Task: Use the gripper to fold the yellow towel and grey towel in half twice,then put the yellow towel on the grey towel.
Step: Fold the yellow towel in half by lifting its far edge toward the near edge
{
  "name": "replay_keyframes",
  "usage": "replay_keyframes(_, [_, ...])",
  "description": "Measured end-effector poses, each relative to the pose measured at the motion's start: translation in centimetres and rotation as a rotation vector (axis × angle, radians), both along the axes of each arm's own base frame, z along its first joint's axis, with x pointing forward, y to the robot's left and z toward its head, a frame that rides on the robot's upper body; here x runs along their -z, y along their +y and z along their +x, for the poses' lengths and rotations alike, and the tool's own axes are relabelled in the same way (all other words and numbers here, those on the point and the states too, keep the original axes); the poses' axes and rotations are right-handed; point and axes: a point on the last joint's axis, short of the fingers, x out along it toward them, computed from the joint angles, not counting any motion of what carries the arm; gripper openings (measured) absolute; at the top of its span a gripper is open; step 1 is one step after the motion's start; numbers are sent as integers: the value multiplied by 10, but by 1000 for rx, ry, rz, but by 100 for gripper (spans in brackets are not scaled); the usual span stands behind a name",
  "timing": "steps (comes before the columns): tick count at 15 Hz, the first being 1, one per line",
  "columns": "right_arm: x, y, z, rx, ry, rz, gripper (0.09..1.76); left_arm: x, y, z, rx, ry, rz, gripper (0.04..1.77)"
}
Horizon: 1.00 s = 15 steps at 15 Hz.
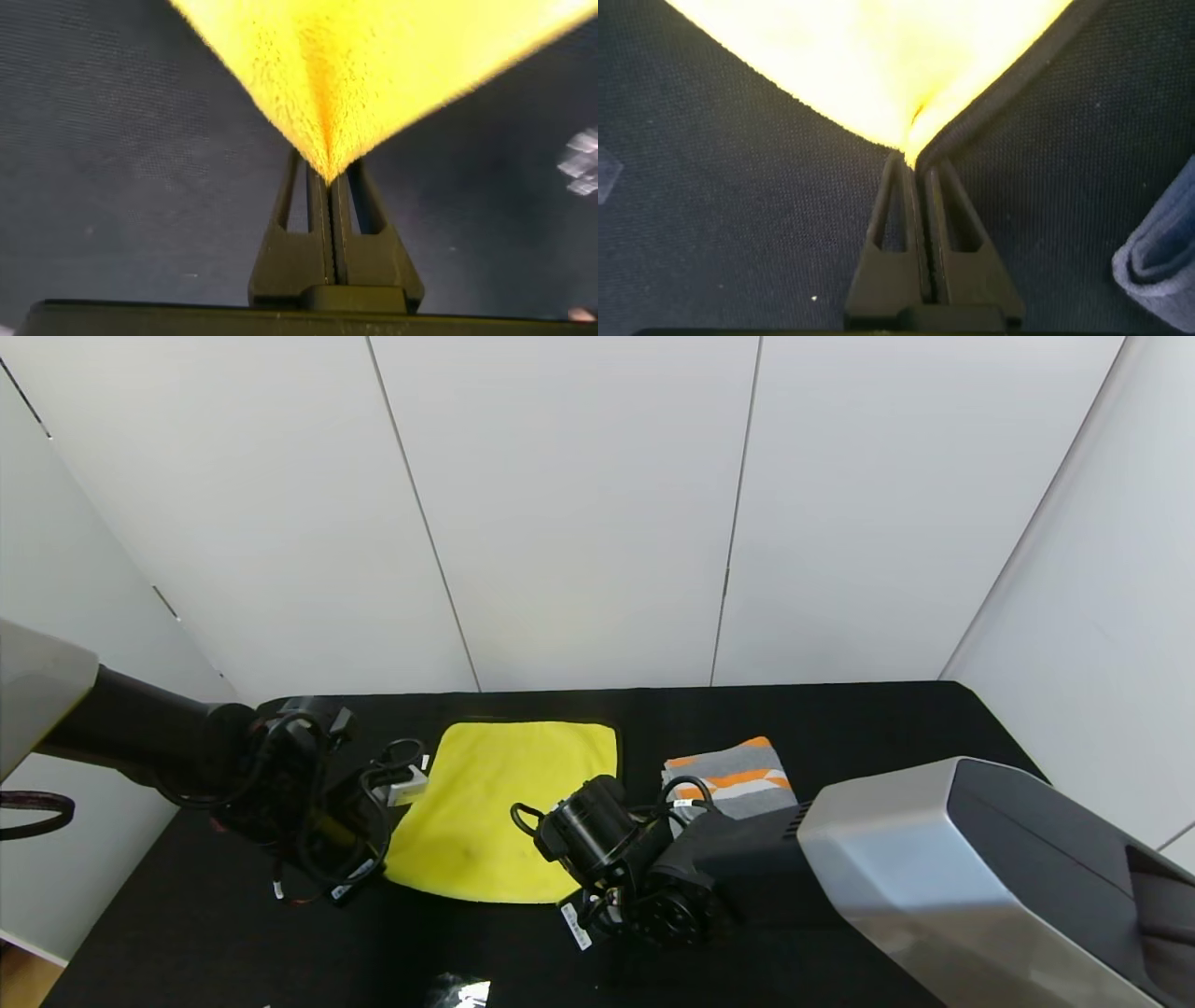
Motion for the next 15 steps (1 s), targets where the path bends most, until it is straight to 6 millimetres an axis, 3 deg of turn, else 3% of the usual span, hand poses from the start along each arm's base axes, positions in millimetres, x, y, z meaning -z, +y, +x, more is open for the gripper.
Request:
replay_keyframes(9, [-25,-11,-33,-15,129,-9,14,-15,5,-31,-27,51,-22,11])
replay_keyframes(15, [-39,-25,-70,-43,198,4,14,-20,3,-67,-28,75,-24,11])
